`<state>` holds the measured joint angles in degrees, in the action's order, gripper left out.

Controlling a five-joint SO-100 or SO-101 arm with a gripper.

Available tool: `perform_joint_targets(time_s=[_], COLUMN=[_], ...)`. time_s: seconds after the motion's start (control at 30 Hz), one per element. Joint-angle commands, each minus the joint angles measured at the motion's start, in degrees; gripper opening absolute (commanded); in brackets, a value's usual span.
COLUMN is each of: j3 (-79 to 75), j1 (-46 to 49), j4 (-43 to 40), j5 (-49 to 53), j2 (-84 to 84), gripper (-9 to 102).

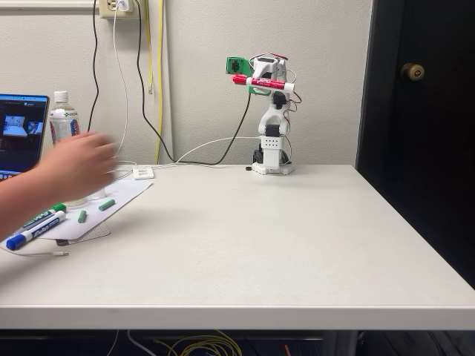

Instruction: Pick up the red marker.

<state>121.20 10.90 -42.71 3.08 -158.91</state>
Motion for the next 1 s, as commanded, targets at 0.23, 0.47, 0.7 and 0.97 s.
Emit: perform_joint_targets(time_s=[0.23, 0.47, 0.7, 0.97], j3=[-0.26, -0.44, -0.44, -1.05], j1=[1.32, -1.32, -3.96, -4.83], j4=[2.37, 5.10, 4.13, 1.67], j5=[4.04, 3.25, 3.25, 3.25], j2=[1.67, 4.04, 3.16, 1.85], gripper=[0, 0, 0, 0])
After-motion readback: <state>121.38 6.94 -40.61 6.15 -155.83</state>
